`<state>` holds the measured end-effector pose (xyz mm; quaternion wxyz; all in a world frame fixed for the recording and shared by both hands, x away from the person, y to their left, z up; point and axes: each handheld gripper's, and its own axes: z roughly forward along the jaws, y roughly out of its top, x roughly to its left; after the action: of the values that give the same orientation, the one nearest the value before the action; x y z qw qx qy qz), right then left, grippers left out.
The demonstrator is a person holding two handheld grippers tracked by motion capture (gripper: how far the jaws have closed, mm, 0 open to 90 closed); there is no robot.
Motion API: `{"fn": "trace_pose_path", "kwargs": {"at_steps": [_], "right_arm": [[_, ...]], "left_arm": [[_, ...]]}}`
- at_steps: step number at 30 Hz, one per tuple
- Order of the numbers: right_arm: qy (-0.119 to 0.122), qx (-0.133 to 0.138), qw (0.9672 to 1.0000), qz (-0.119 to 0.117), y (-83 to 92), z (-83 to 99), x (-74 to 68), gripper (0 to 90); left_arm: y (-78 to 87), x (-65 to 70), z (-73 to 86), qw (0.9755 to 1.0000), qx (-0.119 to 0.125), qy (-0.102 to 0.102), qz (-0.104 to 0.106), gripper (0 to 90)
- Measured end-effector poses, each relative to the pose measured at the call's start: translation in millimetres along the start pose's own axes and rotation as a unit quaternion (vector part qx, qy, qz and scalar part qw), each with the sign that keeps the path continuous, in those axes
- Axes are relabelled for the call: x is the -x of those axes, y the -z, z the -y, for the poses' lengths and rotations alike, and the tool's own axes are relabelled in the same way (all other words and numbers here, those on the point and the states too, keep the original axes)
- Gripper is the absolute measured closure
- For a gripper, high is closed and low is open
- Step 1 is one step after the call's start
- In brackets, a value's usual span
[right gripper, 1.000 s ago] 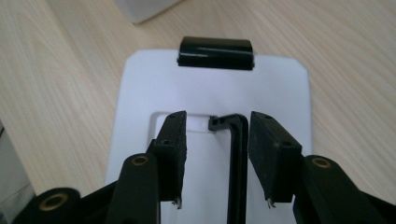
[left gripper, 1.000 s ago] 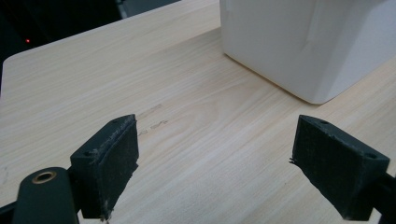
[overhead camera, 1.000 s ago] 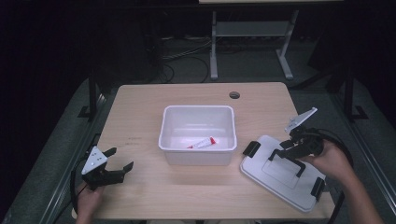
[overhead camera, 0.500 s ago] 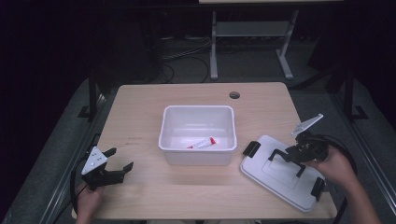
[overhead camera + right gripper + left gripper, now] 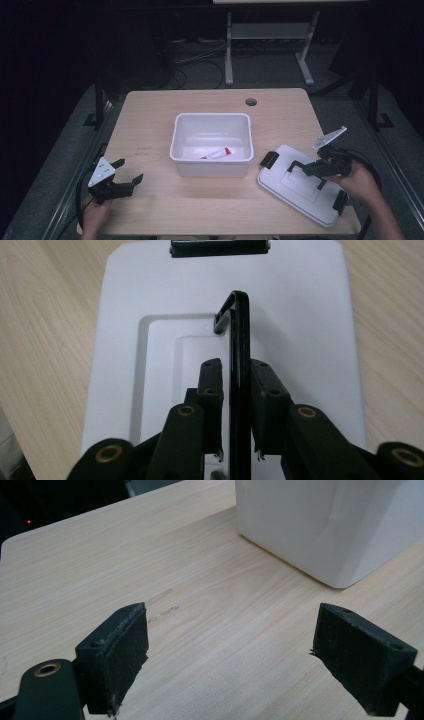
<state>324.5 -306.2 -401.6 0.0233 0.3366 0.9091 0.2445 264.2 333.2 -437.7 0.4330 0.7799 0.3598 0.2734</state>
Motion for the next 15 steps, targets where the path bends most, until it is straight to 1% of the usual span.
{"fn": "trace_pose_path", "kwargs": {"at_steps": [3, 5, 10, 15], "right_arm": [[0.004, 0.002, 1.0000, -0.003, -1.0, 1.8, -0.7, 82.3], [0.005, 0.005, 0.9999, -0.009, -0.5, 2.4, -0.8, 83.0], [0.014, 0.006, 0.9999, -0.001, 1.2, 2.8, -3.0, 84.0], [0.017, 0.014, 0.9997, 0.004, 12.2, 2.6, -5.8, 84.1]], "left_arm": [[-0.2, 0.3, 0.0, 1.0000, -0.001, -0.001, 0.000, 13.8], [-0.4, 0.5, -0.2, 1.0000, -0.002, -0.001, 0.000, 13.8], [-0.8, 0.9, 0.1, 1.0000, -0.003, -0.003, 0.001, 13.8], [0.0, 0.1, 0.2, 1.0000, -0.002, -0.002, -0.001, 13.8]]}}
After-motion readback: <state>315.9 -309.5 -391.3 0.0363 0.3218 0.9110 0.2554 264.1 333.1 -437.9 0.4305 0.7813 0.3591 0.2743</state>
